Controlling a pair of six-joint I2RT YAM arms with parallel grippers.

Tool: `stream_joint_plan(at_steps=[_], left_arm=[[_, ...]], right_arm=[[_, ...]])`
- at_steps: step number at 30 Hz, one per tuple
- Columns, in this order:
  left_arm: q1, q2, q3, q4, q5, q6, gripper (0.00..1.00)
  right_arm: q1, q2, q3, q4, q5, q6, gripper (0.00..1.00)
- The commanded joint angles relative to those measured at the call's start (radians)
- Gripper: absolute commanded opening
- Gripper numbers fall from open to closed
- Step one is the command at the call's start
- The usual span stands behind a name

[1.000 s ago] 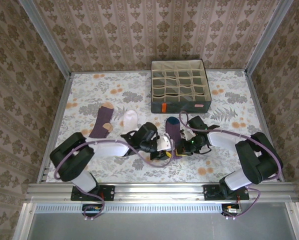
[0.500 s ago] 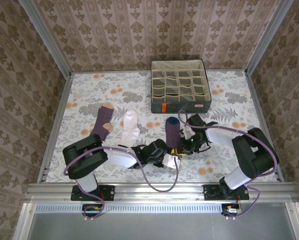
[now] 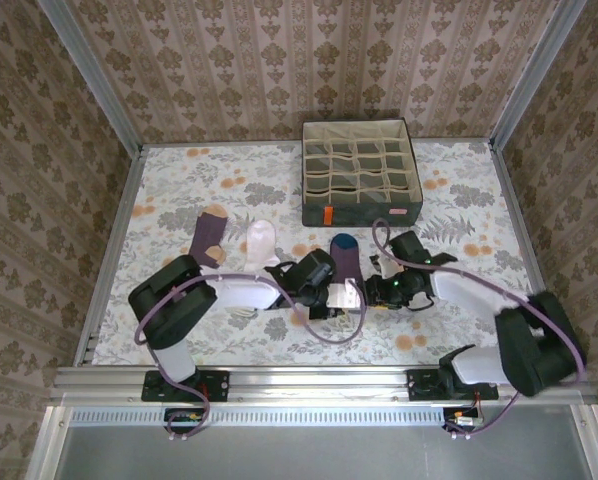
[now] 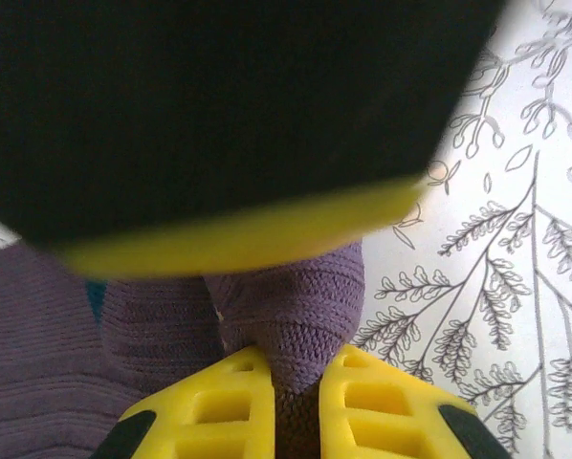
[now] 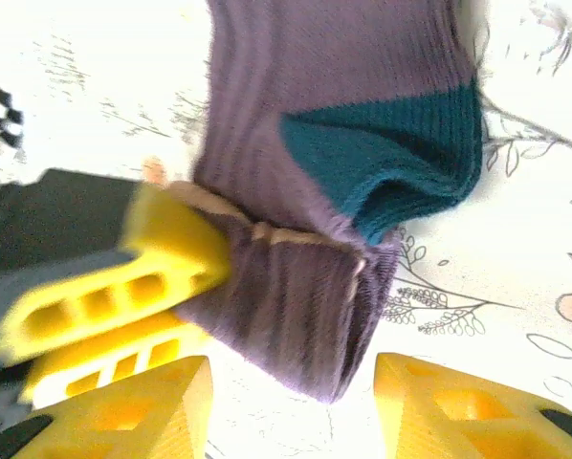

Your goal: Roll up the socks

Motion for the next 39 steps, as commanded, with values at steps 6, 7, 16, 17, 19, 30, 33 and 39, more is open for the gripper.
stream_joint_plan(at_steps=[6,7,16,17,19,30,33,39], left_arm=[[0.097,0.166,0.117,-0.272,0.39,-0.232,0.0],[0.108,0.181,0.125,-0.275,0.413,-0.24,0.0],[0.171,0.247,0.122,-0.173,0.524,-0.361,0.0],[0.174,0.251,0.123,-0.168,0.529,-0.371,0.0],[0.18,0.261,0.123,-0.152,0.533,-0.394,0.0],[0.188,0.231,0.094,-0.074,0.482,-0.407,0.0],[0.173,0.145,0.02,0.02,0.431,-0.346,0.05],[0.09,-0.063,-0.141,0.194,0.128,-0.173,0.21]], right_arm=[[-0.006,-0.136,-0.072,0.073,0.06,0.018,0.5],[-0.006,-0.12,-0.073,0.083,0.049,0.02,0.51],[0.004,0.0,-0.061,0.167,-0.025,0.029,0.5],[0.007,0.008,-0.059,0.17,-0.029,0.028,0.49],[0.011,0.025,-0.058,0.178,-0.039,0.028,0.48],[0.048,0.152,-0.024,0.153,-0.026,0.05,0.11],[0.048,0.19,0.014,0.077,0.035,0.045,0.07],[0.048,0.277,0.071,-0.014,0.07,0.03,0.05]])
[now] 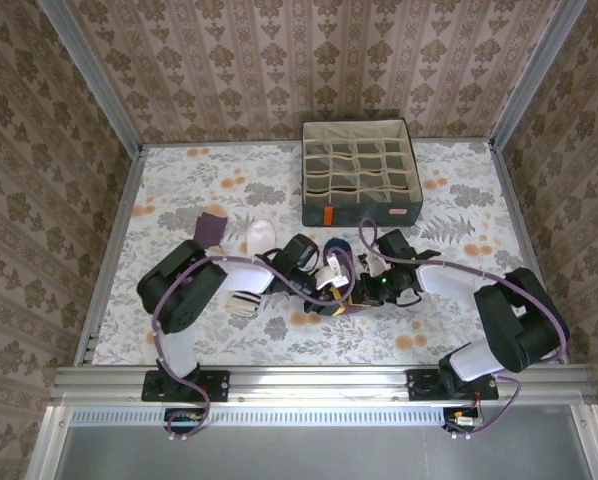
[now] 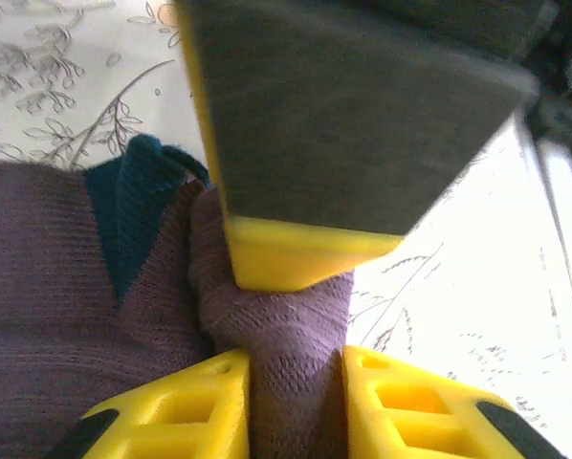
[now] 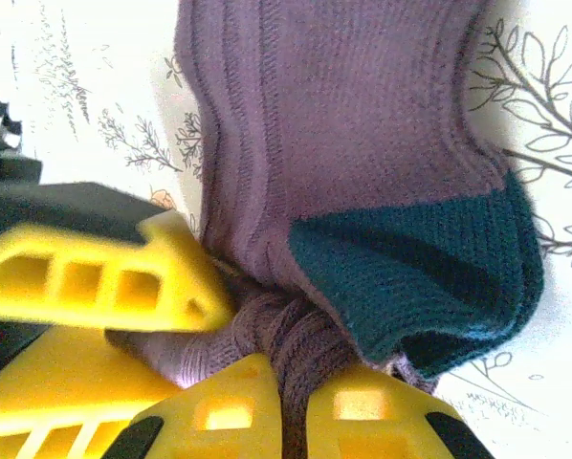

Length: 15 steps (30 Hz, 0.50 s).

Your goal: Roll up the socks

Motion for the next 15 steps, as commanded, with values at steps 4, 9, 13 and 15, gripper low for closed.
stream_joint_plan(at_steps=[4,9,13,15], left_arm=[[-0.117,-0.177,-0.175,0.244,-0.358,0.238,0.25],[-0.232,-0.218,-0.231,0.346,-0.615,0.38,0.31],[-0.297,-0.177,-0.194,0.322,-0.701,0.475,0.38],[-0.31,-0.139,-0.16,0.281,-0.715,0.484,0.38]], right_arm=[[-0.002,0.077,0.026,-0.14,0.096,-0.023,0.05],[-0.003,0.087,0.042,-0.168,0.094,-0.036,0.04],[-0.002,0.097,0.047,-0.176,0.09,-0.04,0.04],[-0.003,0.1,0.049,-0.178,0.086,-0.039,0.04]])
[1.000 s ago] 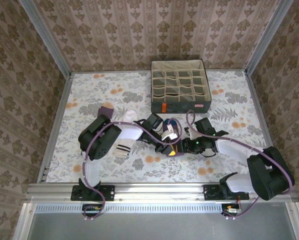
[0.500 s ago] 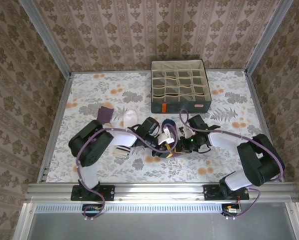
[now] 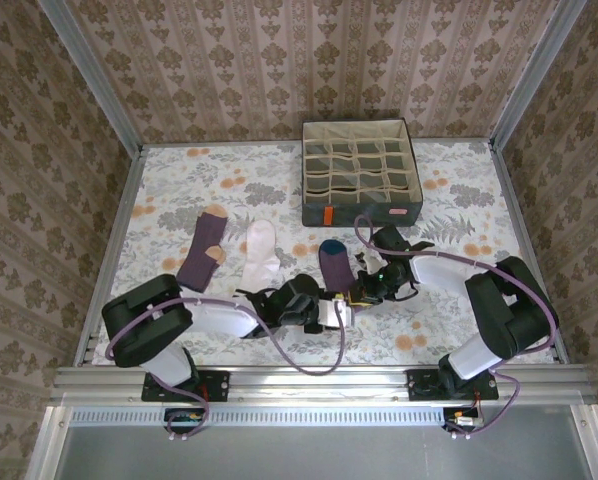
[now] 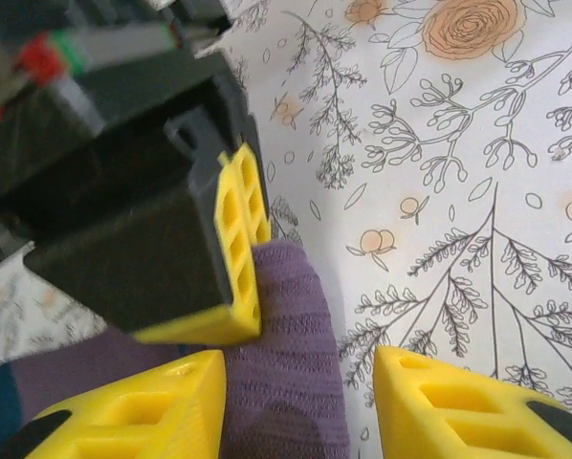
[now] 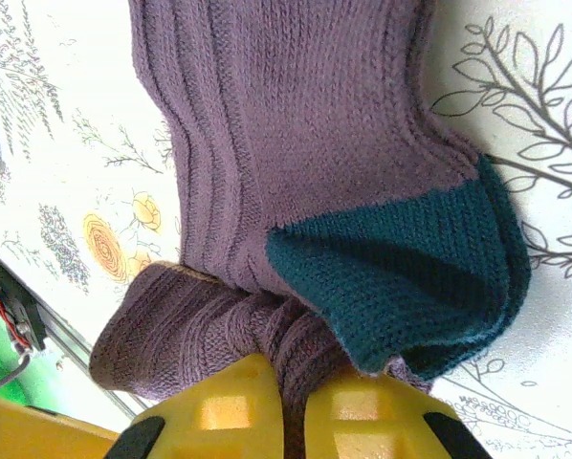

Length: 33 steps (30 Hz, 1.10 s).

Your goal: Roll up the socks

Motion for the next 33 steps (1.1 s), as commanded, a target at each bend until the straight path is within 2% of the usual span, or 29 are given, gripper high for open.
stream_joint_plan(at_steps=[1,7,12,18,21,27,33], left_arm=[[-0.017,0.067,0.061,-0.033,-0.108,0.087,0.38],[-0.019,0.158,0.11,-0.109,-0.167,0.012,0.36],[-0.018,0.17,0.104,-0.134,-0.187,-0.05,0.35],[-0.008,0.082,-0.027,0.073,-0.077,-0.073,0.35],[-0.005,0.056,-0.056,0.112,-0.055,-0.06,0.35],[0.001,0.078,-0.034,0.081,-0.076,-0.038,0.37],[0.017,0.15,0.049,-0.057,-0.107,-0.067,0.35]], right_arm=[[-0.003,0.044,-0.015,-0.093,0.084,-0.017,0.04],[-0.003,0.036,-0.014,-0.103,0.072,-0.016,0.04],[-0.003,0.03,-0.035,-0.103,0.064,-0.015,0.05],[-0.004,0.031,-0.05,-0.091,0.057,-0.003,0.04],[-0.004,0.032,-0.044,-0.09,0.053,0.003,0.04],[-0.004,0.04,-0.032,-0.095,0.037,0.003,0.04],[-0.004,0.028,-0.035,-0.106,0.017,-0.006,0.05]])
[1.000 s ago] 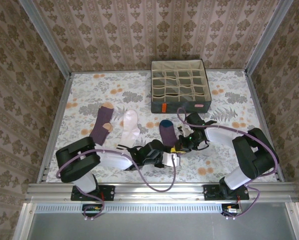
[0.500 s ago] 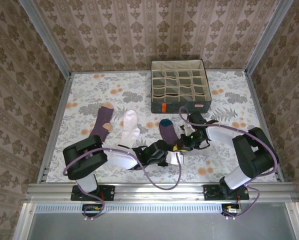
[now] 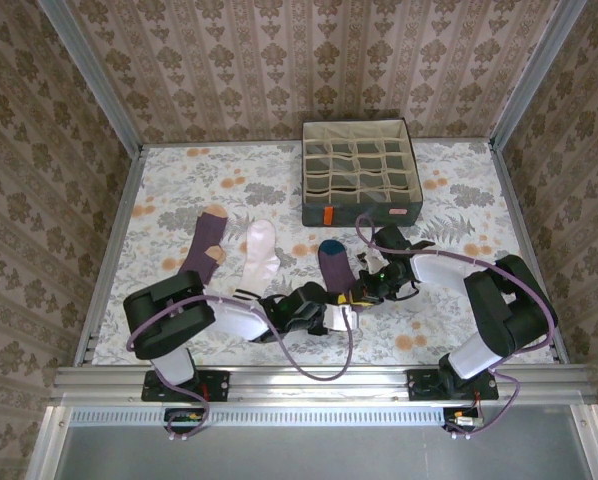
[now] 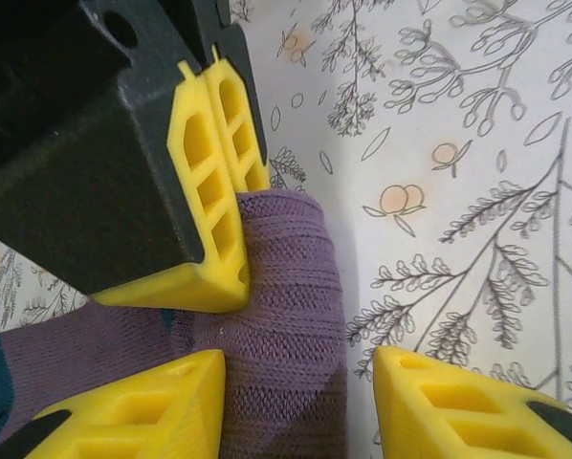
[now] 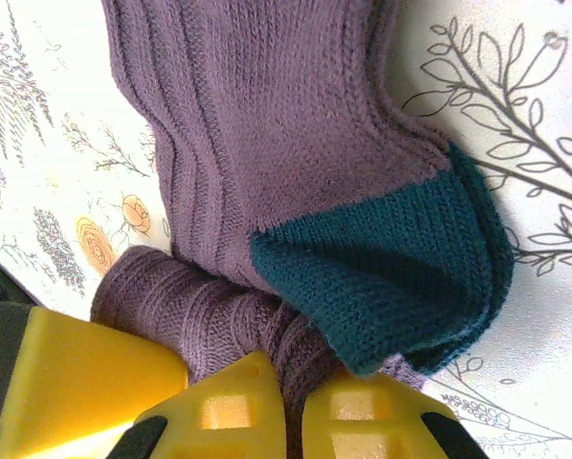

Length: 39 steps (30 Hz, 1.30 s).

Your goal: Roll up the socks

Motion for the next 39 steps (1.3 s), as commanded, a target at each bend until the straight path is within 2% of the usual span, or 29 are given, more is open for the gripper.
stream_joint_plan(at_steps=[1,6,9,12,16,20,22,26,30,39], left_arm=[[0.018,0.048,0.051,-0.141,-0.019,-0.036,0.34],[0.048,0.075,0.094,-0.26,0.04,-0.085,0.16],[0.081,0.078,0.103,-0.308,0.152,-0.119,0.07],[0.133,0.089,0.133,-0.379,0.276,-0.179,0.0],[0.231,0.138,0.209,-0.494,0.485,-0.275,0.0],[0.299,0.178,0.238,-0.504,0.69,-0.341,0.0],[0.319,0.191,0.248,-0.497,0.746,-0.37,0.0],[0.357,0.241,0.315,-0.572,0.821,-0.422,0.0],[0.39,0.296,0.36,-0.608,0.893,-0.468,0.0],[0.395,0.338,0.39,-0.639,0.896,-0.469,0.0]], right_arm=[[0.005,0.019,-0.032,-0.104,0.019,-0.006,0.06],[0.003,-0.008,-0.046,-0.104,-0.027,0.005,0.1],[-0.005,-0.043,-0.047,-0.104,-0.07,0.01,0.16],[-0.02,-0.096,-0.047,-0.095,-0.108,0.013,0.29],[-0.038,-0.205,-0.051,-0.08,-0.042,0.011,0.4],[-0.041,-0.317,-0.083,-0.029,0.076,0.029,0.41],[-0.041,-0.365,-0.105,0.008,0.107,0.039,0.43],[-0.041,-0.409,-0.138,0.069,0.146,0.036,0.45],[-0.038,-0.343,-0.136,0.112,0.124,0.025,0.46],[-0.002,-0.179,-0.116,0.218,0.075,0.036,0.46]])
